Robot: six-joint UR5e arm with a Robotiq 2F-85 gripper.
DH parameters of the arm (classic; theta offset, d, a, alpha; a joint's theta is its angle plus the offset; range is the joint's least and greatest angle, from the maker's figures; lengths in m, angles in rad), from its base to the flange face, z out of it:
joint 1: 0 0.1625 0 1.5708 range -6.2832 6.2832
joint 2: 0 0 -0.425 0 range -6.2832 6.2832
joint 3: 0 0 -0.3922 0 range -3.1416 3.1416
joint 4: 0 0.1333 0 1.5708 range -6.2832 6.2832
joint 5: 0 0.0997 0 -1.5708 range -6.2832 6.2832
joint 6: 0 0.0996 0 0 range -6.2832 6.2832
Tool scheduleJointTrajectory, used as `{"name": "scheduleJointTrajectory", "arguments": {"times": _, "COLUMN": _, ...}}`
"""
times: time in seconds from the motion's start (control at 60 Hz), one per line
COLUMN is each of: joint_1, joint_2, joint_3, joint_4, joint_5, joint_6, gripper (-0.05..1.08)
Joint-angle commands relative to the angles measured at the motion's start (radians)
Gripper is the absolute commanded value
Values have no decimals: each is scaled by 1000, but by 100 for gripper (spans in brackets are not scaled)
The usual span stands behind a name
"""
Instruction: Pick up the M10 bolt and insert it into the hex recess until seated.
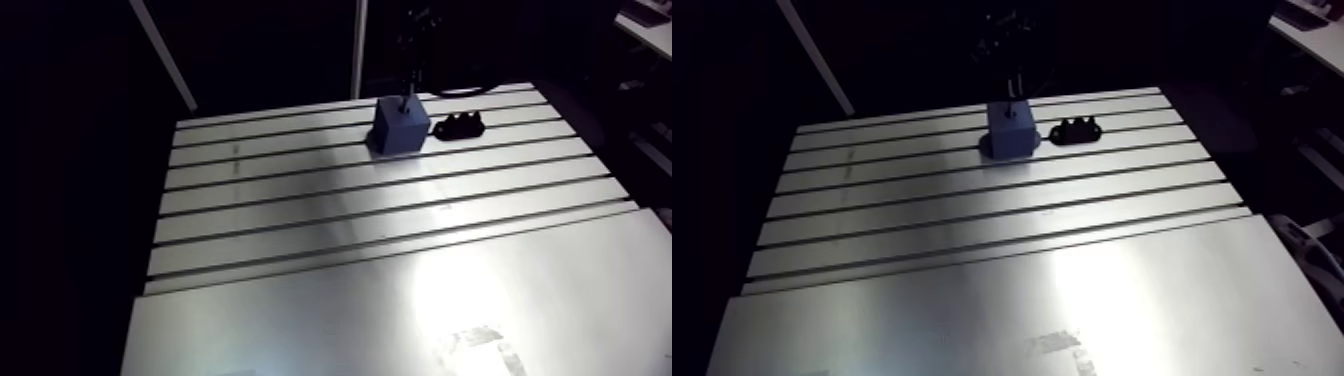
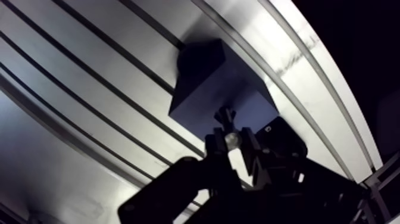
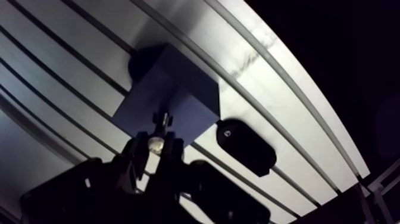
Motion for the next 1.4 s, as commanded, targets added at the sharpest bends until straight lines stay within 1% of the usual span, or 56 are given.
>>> {"name": "scheduleJointTrajectory", "arguments": {"times": 0.017, "joint_1": 0, "joint_2": 0, "joint_3": 4, "joint_4": 0, "joint_5": 1, "joint_6": 0, "gripper": 93}}
{"name": "scheduleJointTrajectory", "arguments": {"times": 0.767, "joint_1": 1, "joint_2": 3, "joint_3": 7, "joint_4": 0, "joint_5": 3, "joint_6": 3, "gripper": 93}}
{"name": "scheduleJointTrajectory", "arguments": {"times": 0.9, "joint_1": 1, "joint_2": 8, "joint_3": 6, "joint_4": -4, "joint_5": 6, "joint_6": 3, "gripper": 92}}
{"name": "scheduleJointTrajectory", "arguments": {"times": 0.917, "joint_1": 1, "joint_2": 8, "joint_3": 7, "joint_4": -10, "joint_5": 6, "joint_6": 2, "gripper": 91}}
{"name": "scheduleJointTrajectory", "arguments": {"times": 0.933, "joint_1": 1, "joint_2": 8, "joint_3": 7, "joint_4": -16, "joint_5": 6, "joint_6": 2, "gripper": 86}}
{"name": "scheduleJointTrajectory", "arguments": {"times": 0.95, "joint_1": 1, "joint_2": 8, "joint_3": 7, "joint_4": -16, "joint_5": 6, "joint_6": 2, "gripper": 86}}
{"name": "scheduleJointTrajectory", "arguments": {"times": 0.967, "joint_1": 1, "joint_2": 6, "joint_3": 9, "joint_4": -19, "joint_5": 7, "joint_6": 2, "gripper": 73}}
{"name": "scheduleJointTrajectory", "arguments": {"times": 0.983, "joint_1": 1, "joint_2": 6, "joint_3": 9, "joint_4": -19, "joint_5": 7, "joint_6": 2, "gripper": 73}}
{"name": "scheduleJointTrajectory", "arguments": {"times": 1.0, "joint_1": 1, "joint_2": 6, "joint_3": 9, "joint_4": -20, "joint_5": 9, "joint_6": 7, "gripper": 49}}
{"name": "scheduleJointTrajectory", "arguments": {"times": 1.017, "joint_1": 1, "joint_2": 6, "joint_3": 9, "joint_4": -20, "joint_5": 9, "joint_6": 7, "gripper": 49}}
{"name": "scheduleJointTrajectory", "arguments": {"times": 1.033, "joint_1": 1, "joint_2": 6, "joint_3": 9, "joint_4": -20, "joint_5": 9, "joint_6": 23, "gripper": 25}}
{"name": "scheduleJointTrajectory", "arguments": {"times": 1.05, "joint_1": 1, "joint_2": 6, "joint_3": 9, "joint_4": -20, "joint_5": 9, "joint_6": 23, "gripper": 25}}
{"name": "scheduleJointTrajectory", "arguments": {"times": 1.067, "joint_1": 3, "joint_2": 6, "joint_3": 7, "joint_4": -20, "joint_5": 9, "joint_6": 43, "gripper": 2}}
{"name": "scheduleJointTrajectory", "arguments": {"times": 1.167, "joint_1": 3, "joint_2": 5, "joint_3": 9, "joint_4": -21, "joint_5": 13, "joint_6": 57, "gripper": 0}}
{"name": "scheduleJointTrajectory", "arguments": {"times": 1.183, "joint_1": 3, "joint_2": 4, "joint_3": 9, "joint_4": -21, "joint_5": 19, "joint_6": 58, "gripper": 0}}
{"name": "scheduleJointTrajectory", "arguments": {"times": 1.2, "joint_1": 3, "joint_2": 4, "joint_3": 9, "joint_4": -21, "joint_5": 19, "joint_6": 58, "gripper": 0}}
{"name": "scheduleJointTrajectory", "arguments": {"times": 1.25, "joint_1": 2, "joint_2": 3, "joint_3": 9, "joint_4": -21, "joint_5": 28, "joint_6": 63, "gripper": 0}}
{"name": "scheduleJointTrajectory", "arguments": {"times": 1.3, "joint_1": 2, "joint_2": 3, "joint_3": 9, "joint_4": -21, "joint_5": 30, "joint_6": 64, "gripper": 0}}
{"name": "scheduleJointTrajectory", "arguments": {"times": 1.333, "joint_1": 1, "joint_2": 3, "joint_3": 9, "joint_4": -21, "joint_5": 35, "joint_6": 66, "gripper": 0}}
{"name": "scheduleJointTrajectory", "arguments": {"times": 1.4, "joint_1": 0, "joint_2": 1, "joint_3": 7, "joint_4": -22, "joint_5": 37, "joint_6": 66, "gripper": 0}}
